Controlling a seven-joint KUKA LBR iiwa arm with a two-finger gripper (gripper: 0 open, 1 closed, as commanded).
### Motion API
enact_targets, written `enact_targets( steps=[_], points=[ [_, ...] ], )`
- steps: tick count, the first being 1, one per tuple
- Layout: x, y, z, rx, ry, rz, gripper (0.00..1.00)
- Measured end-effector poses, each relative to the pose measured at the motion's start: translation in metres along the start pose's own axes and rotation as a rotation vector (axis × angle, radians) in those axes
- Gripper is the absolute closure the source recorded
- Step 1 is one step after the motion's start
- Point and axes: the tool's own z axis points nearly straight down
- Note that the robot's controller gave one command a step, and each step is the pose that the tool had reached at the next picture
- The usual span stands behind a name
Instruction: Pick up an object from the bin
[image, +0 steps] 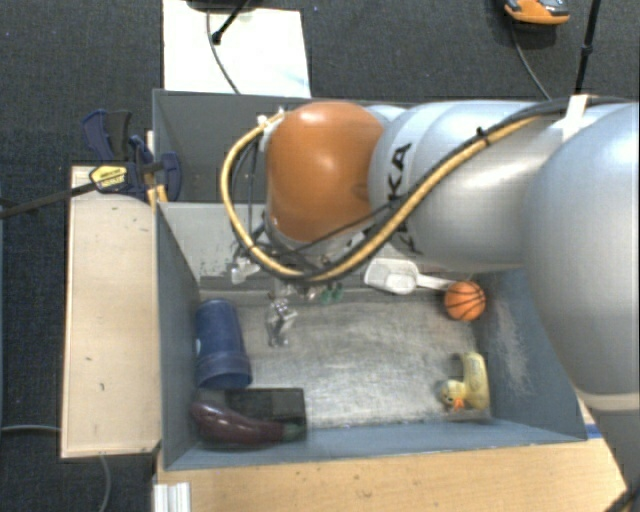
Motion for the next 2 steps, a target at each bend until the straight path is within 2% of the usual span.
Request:
enact_targets(
  steps=[1, 2],
  points=[
    [0.014, 0.034, 0.031, 0.0, 0.021, 0.012, 0.0],
    [0.011, 0.056, 0.02, -0.003, 0.008, -0.037, 0.0]
  ],
)
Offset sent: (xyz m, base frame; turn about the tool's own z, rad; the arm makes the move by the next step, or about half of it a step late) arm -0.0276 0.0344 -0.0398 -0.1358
